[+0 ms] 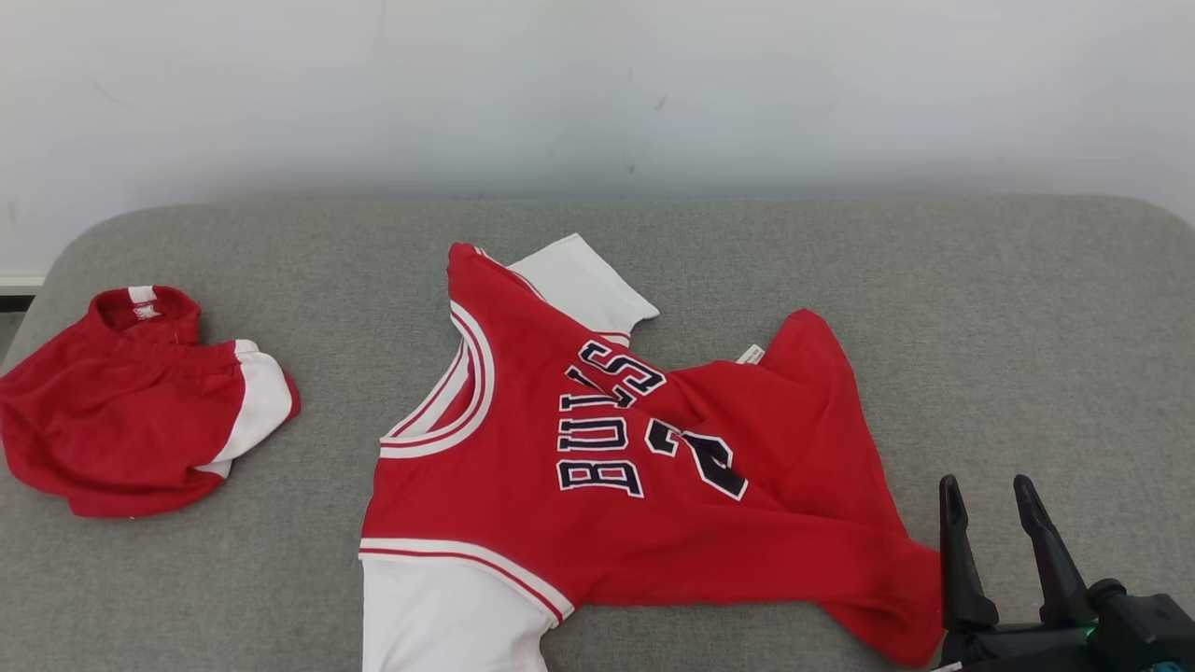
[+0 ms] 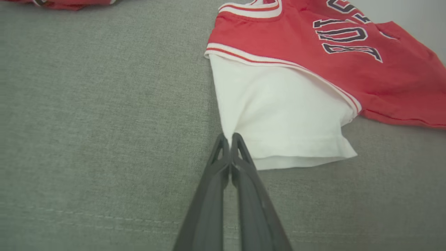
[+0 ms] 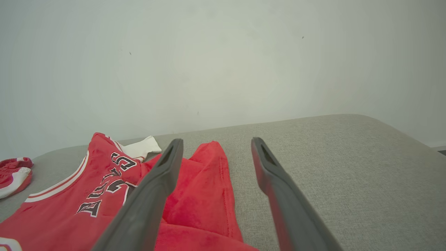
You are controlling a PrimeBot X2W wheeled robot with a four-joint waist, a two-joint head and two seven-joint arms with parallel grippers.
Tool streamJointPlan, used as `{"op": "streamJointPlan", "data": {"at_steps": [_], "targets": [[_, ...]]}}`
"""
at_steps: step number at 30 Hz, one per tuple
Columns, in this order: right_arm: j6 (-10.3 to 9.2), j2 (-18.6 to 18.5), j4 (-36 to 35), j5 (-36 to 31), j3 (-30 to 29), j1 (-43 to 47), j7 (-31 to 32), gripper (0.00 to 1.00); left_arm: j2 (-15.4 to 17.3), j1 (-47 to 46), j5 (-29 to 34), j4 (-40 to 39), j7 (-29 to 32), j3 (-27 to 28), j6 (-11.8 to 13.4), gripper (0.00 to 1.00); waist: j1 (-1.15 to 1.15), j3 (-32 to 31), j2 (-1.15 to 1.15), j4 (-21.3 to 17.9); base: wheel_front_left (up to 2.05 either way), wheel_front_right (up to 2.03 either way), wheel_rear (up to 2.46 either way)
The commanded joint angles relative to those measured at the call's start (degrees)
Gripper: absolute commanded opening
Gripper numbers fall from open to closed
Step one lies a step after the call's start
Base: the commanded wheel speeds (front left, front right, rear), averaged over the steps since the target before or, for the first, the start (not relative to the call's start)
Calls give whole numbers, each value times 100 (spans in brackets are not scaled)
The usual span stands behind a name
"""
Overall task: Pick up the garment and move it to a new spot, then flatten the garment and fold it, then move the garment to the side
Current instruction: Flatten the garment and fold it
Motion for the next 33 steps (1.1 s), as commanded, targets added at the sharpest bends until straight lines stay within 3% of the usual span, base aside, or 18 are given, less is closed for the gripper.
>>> {"op": "streamJointPlan", "data": {"at_steps": [1, 2, 3, 11, 23, 33], "targets": [[-15, 8, 15, 19, -1, 39, -3, 100, 2, 58, 2, 8, -10, 4, 28, 20, 0, -16, 0, -3, 0, 0, 0], [-15, 8, 33, 21, 13, 37, -3, 100, 1, 74, -17, 21, -24, 18, 49, 46, 0, -33, 0, -11, 0, 0, 0], [-15, 9, 48, 24, 28, 35, -2, 100, -7, 80, -30, 42, -33, 15, 56, 100, 0, -43, 0, -21, 0, 0, 0], [-15, -70, 72, 31, 65, 39, -3, 100, -24, -151, 63, -244, -106, 146, 71, 100, 0, -171, 0, -112, 0, 0, 0], [-15, -154, 87, 14, 196, 150, -2, 100, -94, -261, 537, -1260, -102, 866, 45, 100, 0, -449, 0, -346, 0, 0, 0], [-15, -256, 313, -18, 385, 286, -2, 100, -59, -252, 811, -1269, -103, 1133, -27, 100, 0, -626, 0, -419, 0, 0, 0]]}}
